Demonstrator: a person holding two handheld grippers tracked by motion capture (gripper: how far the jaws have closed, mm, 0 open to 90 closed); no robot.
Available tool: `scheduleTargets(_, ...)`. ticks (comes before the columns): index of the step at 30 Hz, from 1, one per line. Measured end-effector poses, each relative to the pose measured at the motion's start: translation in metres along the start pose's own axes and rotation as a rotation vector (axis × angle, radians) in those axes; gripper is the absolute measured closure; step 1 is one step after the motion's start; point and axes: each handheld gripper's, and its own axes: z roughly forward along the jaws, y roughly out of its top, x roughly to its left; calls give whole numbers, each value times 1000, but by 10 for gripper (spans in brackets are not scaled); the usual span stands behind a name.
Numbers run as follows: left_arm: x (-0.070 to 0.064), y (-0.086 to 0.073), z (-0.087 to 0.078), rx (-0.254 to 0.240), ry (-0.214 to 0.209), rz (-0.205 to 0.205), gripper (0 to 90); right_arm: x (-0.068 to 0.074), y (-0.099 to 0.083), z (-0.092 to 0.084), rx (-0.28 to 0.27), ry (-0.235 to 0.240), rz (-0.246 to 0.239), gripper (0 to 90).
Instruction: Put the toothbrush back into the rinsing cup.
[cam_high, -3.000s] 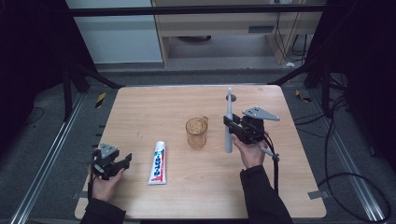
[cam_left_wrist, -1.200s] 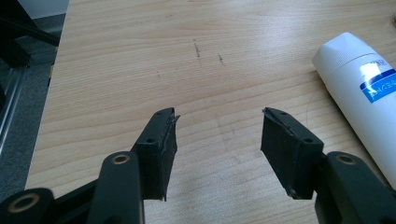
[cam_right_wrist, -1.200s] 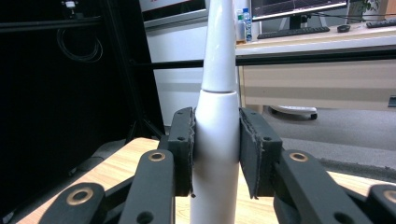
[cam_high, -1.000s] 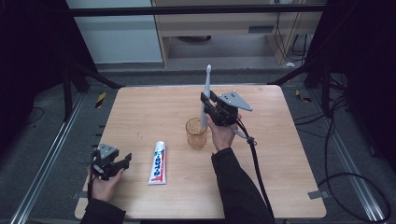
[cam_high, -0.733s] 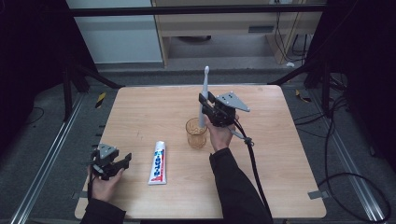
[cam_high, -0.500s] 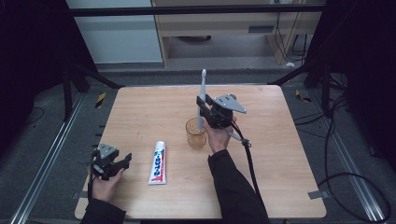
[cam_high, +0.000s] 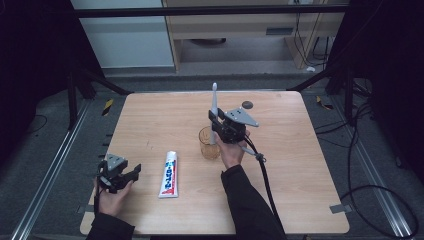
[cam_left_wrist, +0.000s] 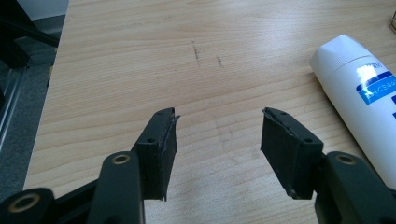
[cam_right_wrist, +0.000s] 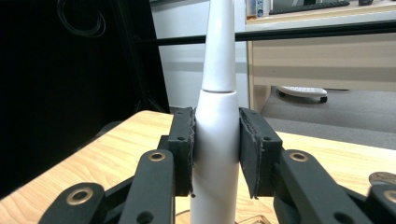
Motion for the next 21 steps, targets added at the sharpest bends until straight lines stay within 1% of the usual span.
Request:
scheduleTargets(6,0,0,0,-2,-1,1,447,-2,-9,0,22,-2,7,678)
scheduleTargets(9,0,0,0,-1,1,1,448,-1,-14,1,36,2,2,678)
scheduleTargets(12,0,0,0,-1,1,1,448,-1,-17,2,39,0,-4,677)
scheduleTargets(13,0,0,-1,-2,1,1,448,-2,-20,2,49,-4,-2,677)
scheduleTargets(18,0,0,0,0,0,2,449,-3,-24,1,59,-10,-1,677)
scheduleTargets(21,-1,0,0,-3,0,1,449,-6,-26,0,77,-9,1,676)
